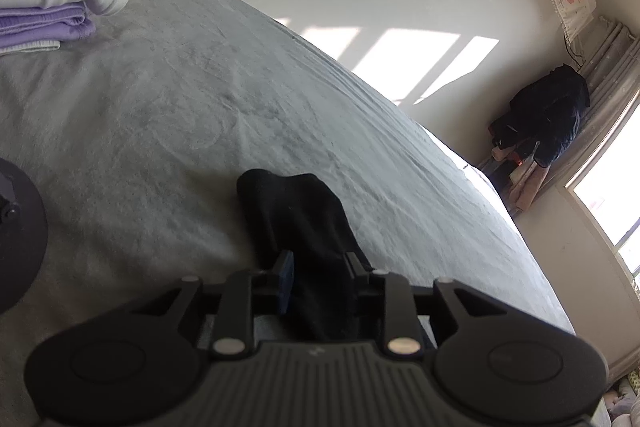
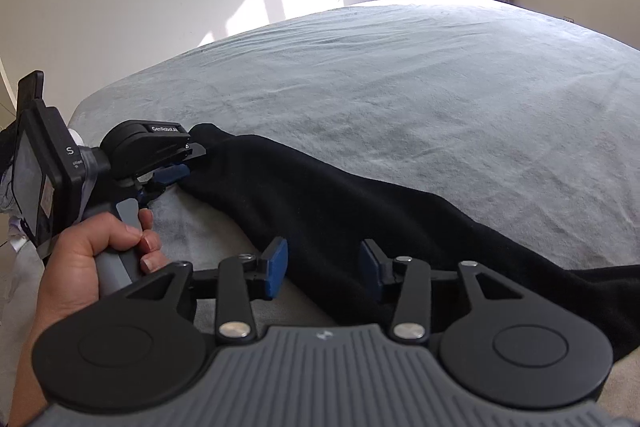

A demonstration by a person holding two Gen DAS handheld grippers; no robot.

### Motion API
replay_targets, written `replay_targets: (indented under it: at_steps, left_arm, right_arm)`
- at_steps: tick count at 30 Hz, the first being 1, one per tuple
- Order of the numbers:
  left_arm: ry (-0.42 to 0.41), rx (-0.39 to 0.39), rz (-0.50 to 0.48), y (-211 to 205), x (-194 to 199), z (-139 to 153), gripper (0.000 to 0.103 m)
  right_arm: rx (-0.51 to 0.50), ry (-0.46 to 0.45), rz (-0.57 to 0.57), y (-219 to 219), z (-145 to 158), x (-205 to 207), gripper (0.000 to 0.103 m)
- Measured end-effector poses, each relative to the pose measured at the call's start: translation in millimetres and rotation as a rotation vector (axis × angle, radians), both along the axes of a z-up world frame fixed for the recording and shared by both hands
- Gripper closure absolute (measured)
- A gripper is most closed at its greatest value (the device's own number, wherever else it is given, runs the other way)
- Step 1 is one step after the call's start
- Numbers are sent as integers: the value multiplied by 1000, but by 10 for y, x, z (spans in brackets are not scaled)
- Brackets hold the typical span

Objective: Fold clothes

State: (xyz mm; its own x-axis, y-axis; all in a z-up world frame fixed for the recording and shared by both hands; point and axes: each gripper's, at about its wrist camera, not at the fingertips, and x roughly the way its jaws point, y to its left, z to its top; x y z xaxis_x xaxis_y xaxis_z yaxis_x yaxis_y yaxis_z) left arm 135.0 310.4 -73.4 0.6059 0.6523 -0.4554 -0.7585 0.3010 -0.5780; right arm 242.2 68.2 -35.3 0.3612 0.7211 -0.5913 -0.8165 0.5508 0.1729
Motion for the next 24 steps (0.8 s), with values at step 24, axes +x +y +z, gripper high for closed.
replay_targets:
  at_steps: [24]
  left_arm:
    - [129,76,-22,355,131,56,84]
  right_arm:
    - [-130,-213,143,74,-276,-200,59]
